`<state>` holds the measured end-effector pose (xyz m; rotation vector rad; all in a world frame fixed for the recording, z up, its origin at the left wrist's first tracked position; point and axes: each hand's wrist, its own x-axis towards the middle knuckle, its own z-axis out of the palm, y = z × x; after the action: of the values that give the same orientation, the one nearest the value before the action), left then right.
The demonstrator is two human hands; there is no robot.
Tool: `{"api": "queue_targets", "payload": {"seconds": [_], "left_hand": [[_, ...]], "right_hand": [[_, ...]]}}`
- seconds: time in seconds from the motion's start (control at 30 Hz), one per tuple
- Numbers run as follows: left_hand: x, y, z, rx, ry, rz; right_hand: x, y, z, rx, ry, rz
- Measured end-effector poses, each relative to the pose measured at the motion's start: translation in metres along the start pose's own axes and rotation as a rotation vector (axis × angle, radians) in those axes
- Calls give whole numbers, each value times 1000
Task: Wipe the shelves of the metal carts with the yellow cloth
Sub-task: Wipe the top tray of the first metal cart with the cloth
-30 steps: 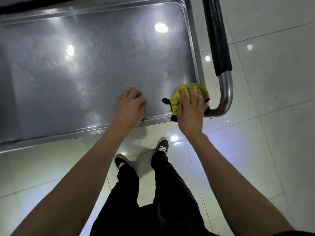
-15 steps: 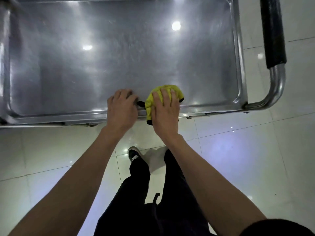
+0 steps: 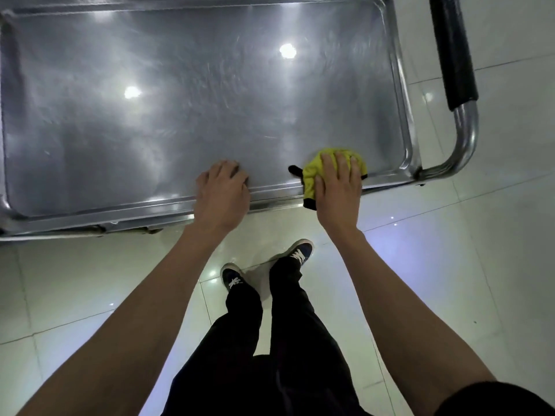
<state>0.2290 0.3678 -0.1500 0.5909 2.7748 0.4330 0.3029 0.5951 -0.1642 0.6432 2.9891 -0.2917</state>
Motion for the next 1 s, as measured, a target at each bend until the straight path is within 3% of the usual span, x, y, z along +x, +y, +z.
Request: {"api": "queue_targets", "payload": {"seconds": [0.17, 0.3, 0.53, 0.7, 1.0], "left_hand": [[26, 58, 6, -24, -61, 129], [47, 96, 12, -9, -123, 183], [80, 143, 14, 36, -155, 223], [107, 161, 15, 39, -122, 207], [158, 167, 12, 19, -109, 170]], "right_hand": [[17, 53, -13, -6, 27, 183], [29, 83, -18, 21, 48, 210], [25, 115, -23, 169, 65, 66], [29, 136, -22, 108, -15, -104], [67, 126, -23, 141, 5, -90]]}}
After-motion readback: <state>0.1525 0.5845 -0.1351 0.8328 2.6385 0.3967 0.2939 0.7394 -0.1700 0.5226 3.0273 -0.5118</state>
